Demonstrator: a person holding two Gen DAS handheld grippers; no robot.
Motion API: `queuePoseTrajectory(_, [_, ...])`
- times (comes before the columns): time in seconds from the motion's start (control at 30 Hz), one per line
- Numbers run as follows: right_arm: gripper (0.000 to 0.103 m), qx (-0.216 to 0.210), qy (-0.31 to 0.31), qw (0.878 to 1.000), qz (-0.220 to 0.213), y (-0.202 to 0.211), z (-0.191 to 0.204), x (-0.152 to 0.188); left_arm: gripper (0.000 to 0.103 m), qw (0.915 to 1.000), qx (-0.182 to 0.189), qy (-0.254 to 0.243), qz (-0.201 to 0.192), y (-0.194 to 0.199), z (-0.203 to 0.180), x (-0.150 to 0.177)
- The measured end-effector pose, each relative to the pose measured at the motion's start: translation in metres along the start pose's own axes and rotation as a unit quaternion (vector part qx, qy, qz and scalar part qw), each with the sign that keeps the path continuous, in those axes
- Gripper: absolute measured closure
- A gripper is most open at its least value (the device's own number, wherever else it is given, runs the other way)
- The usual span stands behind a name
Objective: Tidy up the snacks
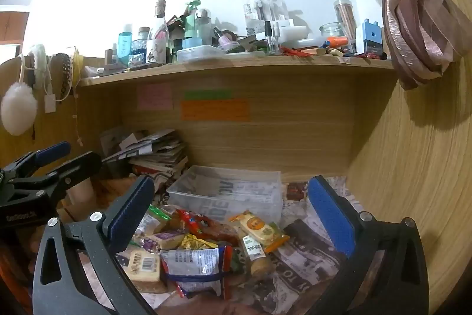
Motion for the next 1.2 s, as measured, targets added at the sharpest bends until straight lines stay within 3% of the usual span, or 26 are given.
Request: queuePoseTrajectory(1.2, [0.0,-0.004,-0.007,1.0,0.006,-0.005,0.003,-0.003,0.0,1.0,0.0,-0.005,0.005,-0.009,0.0,-0.001])
Point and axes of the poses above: each gripper's, at about its wrist camera, not at the fingertips, and y roughly against the way its jaws point, z to its left, x to its underside, the point moved 4 cm from there along -y, roughly the way its jaws point, and after that the axes turned 10 degrees about -y, right-handed, at the moved point
